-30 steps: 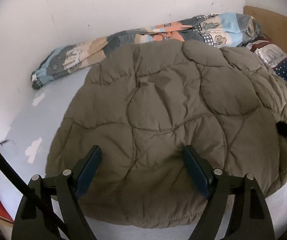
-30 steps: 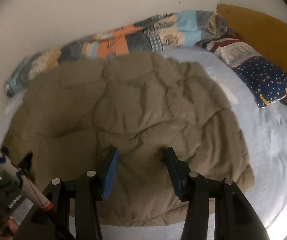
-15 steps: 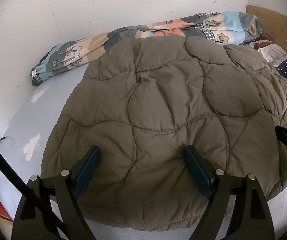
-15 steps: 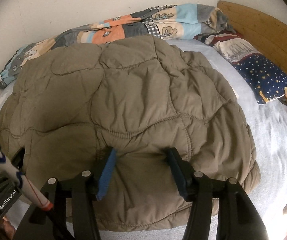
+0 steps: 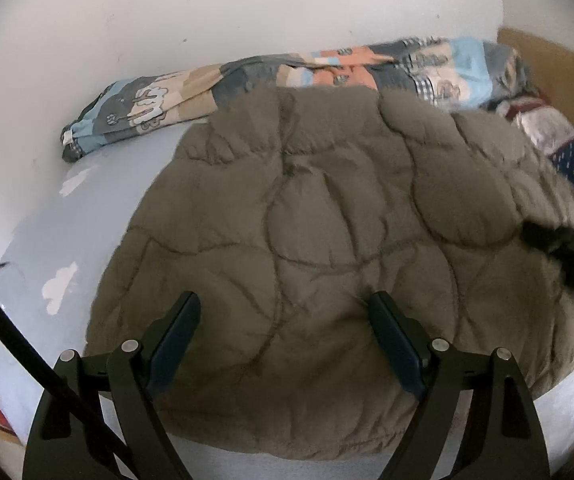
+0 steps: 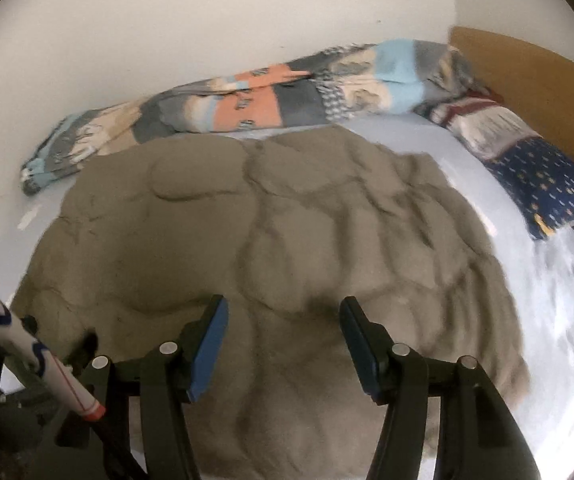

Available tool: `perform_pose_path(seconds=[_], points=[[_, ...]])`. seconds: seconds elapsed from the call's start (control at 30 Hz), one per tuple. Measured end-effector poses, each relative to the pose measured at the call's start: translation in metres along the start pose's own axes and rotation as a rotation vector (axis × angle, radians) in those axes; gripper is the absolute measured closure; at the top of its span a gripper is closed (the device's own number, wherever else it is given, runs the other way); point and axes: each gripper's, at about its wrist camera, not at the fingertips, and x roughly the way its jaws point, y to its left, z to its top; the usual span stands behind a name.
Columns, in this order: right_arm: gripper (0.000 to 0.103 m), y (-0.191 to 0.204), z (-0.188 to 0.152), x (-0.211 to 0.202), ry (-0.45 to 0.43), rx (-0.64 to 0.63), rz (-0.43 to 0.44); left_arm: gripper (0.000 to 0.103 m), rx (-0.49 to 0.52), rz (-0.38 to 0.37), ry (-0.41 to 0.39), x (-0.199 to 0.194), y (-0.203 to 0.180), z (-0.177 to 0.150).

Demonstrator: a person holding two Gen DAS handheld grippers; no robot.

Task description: Fold large clothes

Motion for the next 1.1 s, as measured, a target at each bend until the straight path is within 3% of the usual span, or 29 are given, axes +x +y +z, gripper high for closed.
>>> perform_pose_path(seconds=[0.13,0.3,0.37,0.5,0.63,0.73,0.93,1.1], points=[[0.036,0.004,0.001,0.037,0.099,0.000,0.018,0.017,-0.050,0.045,-0.012,0.003,0.022,0.012],[0.034,0.005,0.006,0.042,0.108,-0.030,0.038,0.017,-0.112,0.073,-0.003,0.017,0.038,0.034],[0.035,-0.007,0.016,0.029,0.068,0.011,0.083,0.017,-0.111,0.093,-0.018,0.022,0.041,0.044],[0.035,-0.044,0.039,0.010,-0.037,0.059,-0.015,0.017,-0.097,0.095,0.025,0.046,0.045,0.062],[0.035,-0.112,0.050,0.046,0.079,0.151,-0.132,0.017,-0.101,0.102,0.085,0.073,0.044,0.061],[0.032,-0.133,0.043,0.076,0.180,0.219,-0.104,0.015,-0.101,0.108,0.098,0.083,0.042,0.061],[0.029,-0.117,0.047,0.075,0.162,0.171,-0.195,0.015,-0.102,0.138,0.064,0.066,0.038,0.059],[0.029,-0.077,0.040,0.023,0.036,0.123,-0.155,0.015,-0.071,0.124,-0.006,0.016,0.032,0.045]])
